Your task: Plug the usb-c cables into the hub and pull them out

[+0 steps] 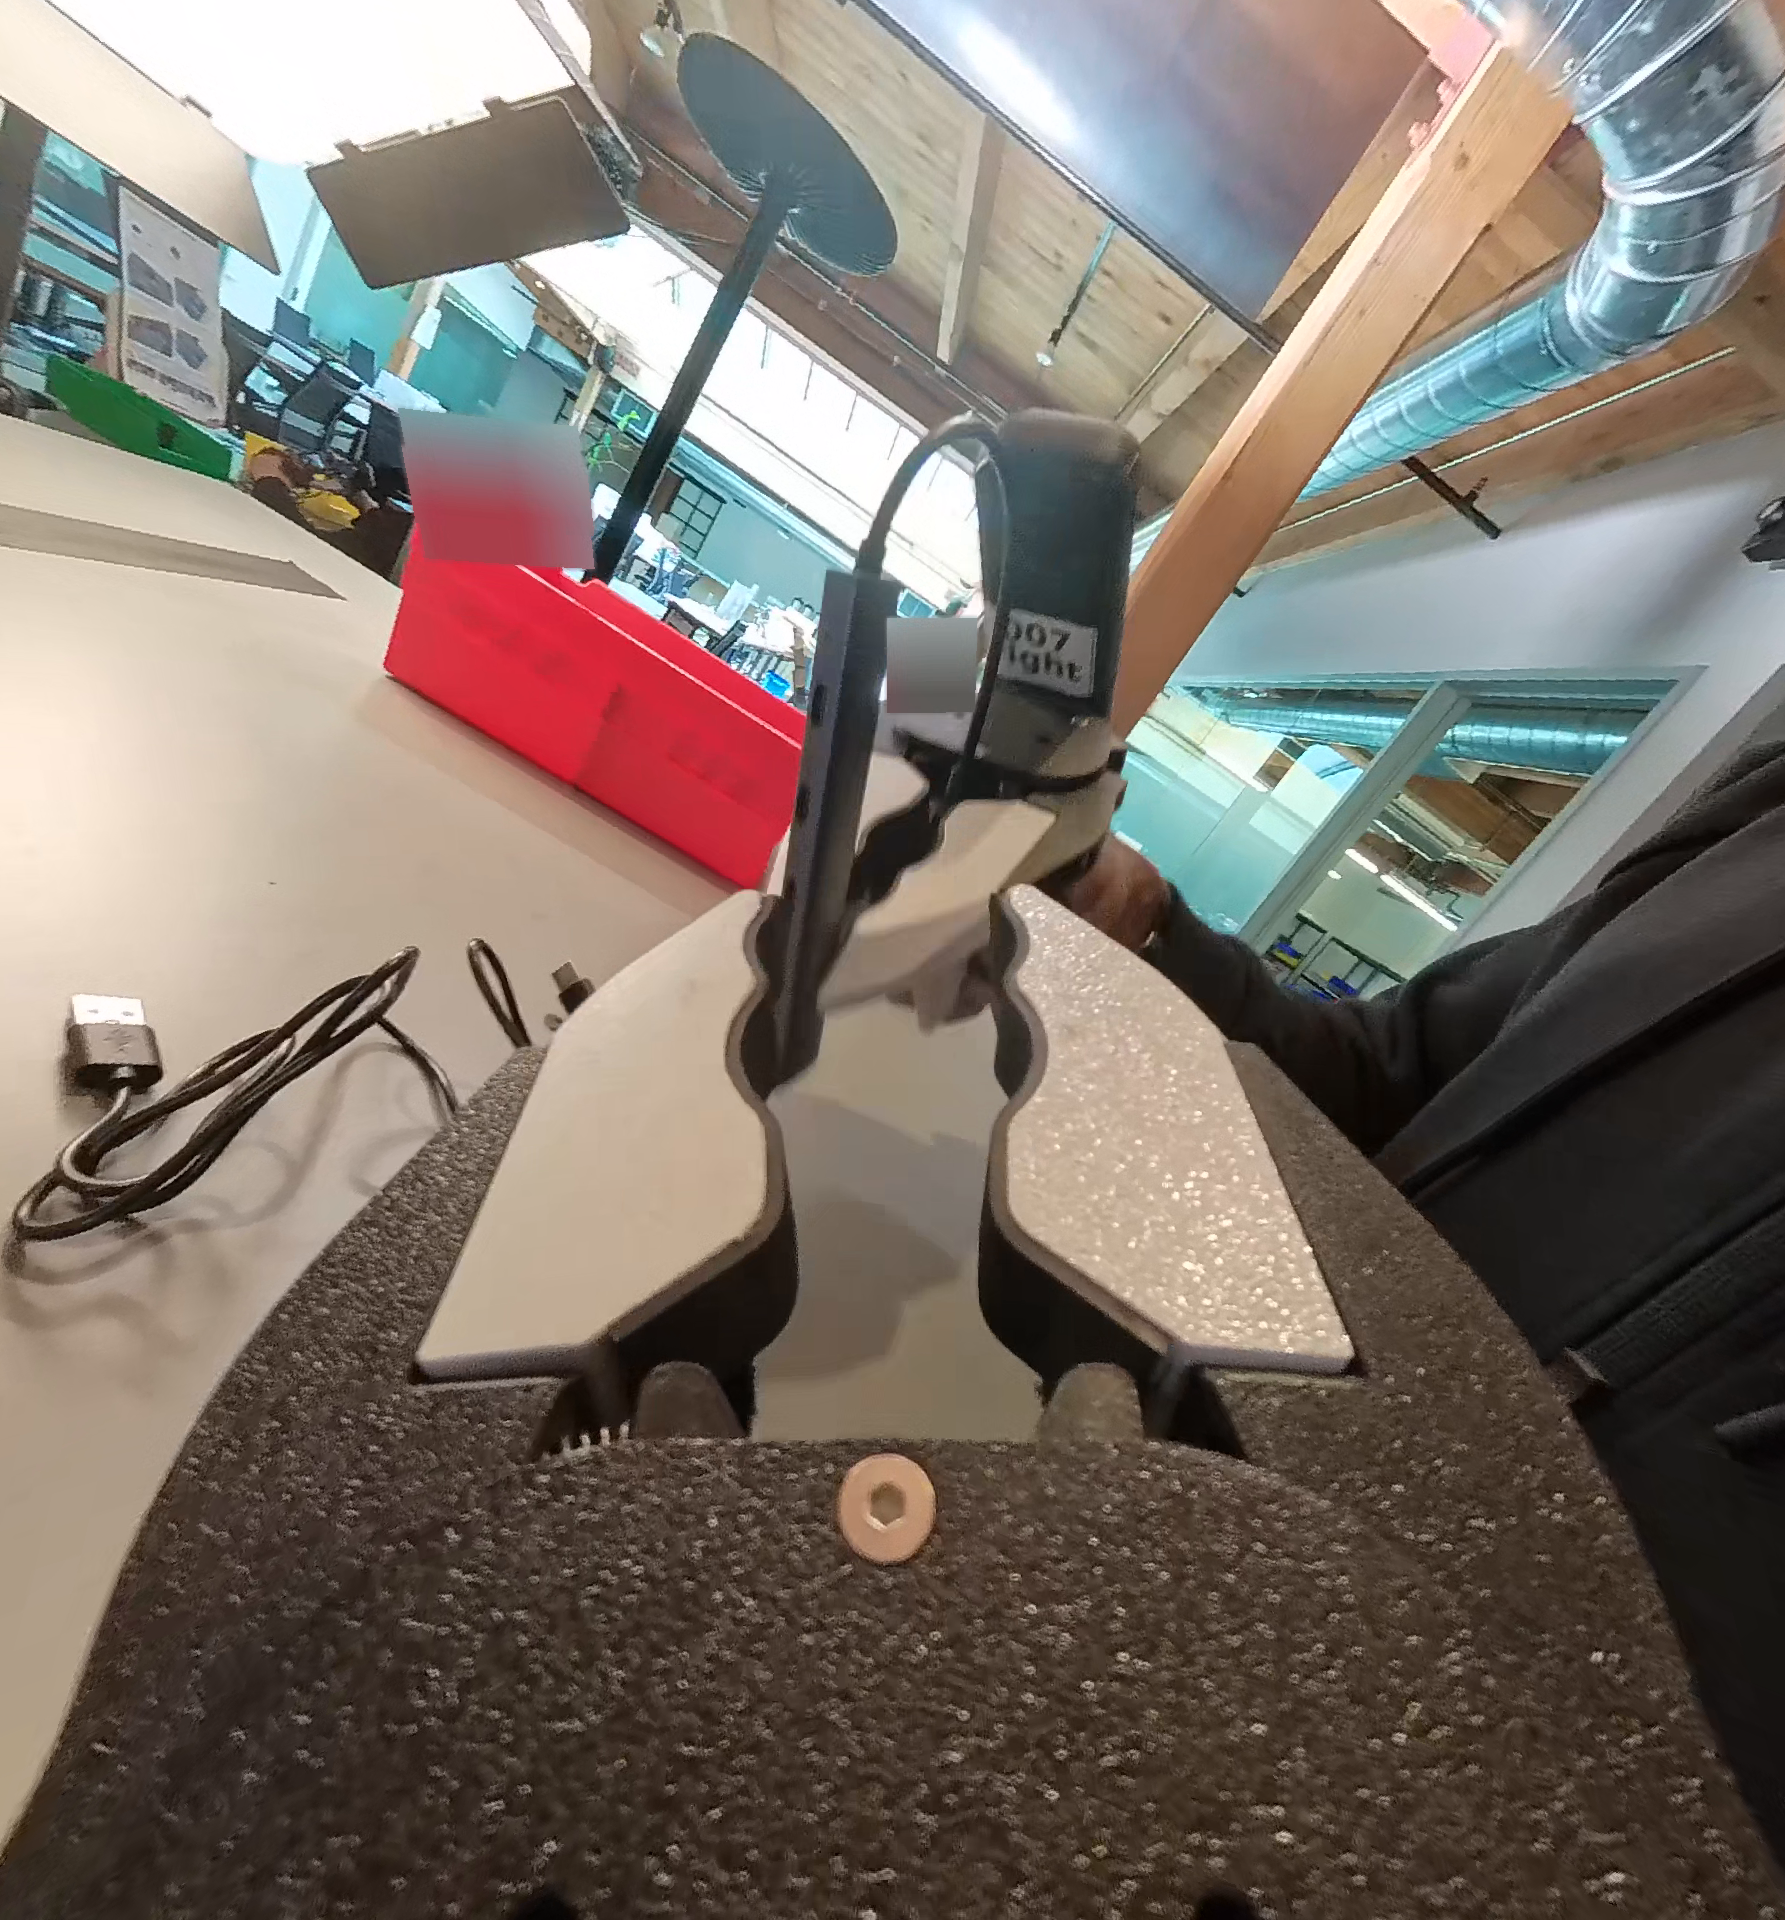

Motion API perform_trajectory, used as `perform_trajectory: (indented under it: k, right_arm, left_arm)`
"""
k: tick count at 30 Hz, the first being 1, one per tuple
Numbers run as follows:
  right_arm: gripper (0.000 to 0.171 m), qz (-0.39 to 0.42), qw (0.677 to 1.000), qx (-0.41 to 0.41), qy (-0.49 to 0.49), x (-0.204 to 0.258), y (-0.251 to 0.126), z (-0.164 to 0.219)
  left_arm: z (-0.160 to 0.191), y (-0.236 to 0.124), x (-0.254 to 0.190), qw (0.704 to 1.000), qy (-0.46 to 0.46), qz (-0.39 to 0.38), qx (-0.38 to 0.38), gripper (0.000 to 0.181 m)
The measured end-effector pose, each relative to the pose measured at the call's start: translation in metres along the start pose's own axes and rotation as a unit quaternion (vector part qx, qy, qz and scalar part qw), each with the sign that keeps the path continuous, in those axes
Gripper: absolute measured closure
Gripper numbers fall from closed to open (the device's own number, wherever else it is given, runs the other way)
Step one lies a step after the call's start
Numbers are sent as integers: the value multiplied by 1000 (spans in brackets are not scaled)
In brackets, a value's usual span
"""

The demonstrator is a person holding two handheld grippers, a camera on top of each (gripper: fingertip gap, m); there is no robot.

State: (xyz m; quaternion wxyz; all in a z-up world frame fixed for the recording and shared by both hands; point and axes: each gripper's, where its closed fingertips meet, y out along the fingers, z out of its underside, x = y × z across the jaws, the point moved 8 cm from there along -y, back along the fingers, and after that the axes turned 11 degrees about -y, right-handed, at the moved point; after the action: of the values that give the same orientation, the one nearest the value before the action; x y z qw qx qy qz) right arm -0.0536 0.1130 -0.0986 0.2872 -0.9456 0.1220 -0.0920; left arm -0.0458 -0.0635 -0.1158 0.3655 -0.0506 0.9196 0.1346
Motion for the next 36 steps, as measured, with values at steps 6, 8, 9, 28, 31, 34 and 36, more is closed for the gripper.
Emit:
perform_trajectory:
  k: [6,8,9,28,31,34,36]
  right_arm:
    - [161,181,977,107,-30,-87,-128,16]
    - [161,247,953,168,-46,-124,-177,23]
    - [160,278,936,206,-58,-144,-198,28]
    - [159,297,682,555,-371,-356,-261,149]
    - [144,289,685,558,-368,-360,-265,152]
    - [136,292,679,559,-376,-359,-275,149]
    - [135,309,663,564,-383,-360,-287,145]
  left_arm:
    - [6,-8,7,999,7,-37,23,146]
    - [6,-8,7,999,-2,-36,27,147]
    - [5,-8,7,999,-2,-36,23,148]
    - [15,20,9,996,-4,-91,0,149]
    - [17,26,10,995,-4,-96,-1,149]
    - [17,32,9,995,3,-100,2,149]
    - [17,36,9,995,6,-103,5,149]
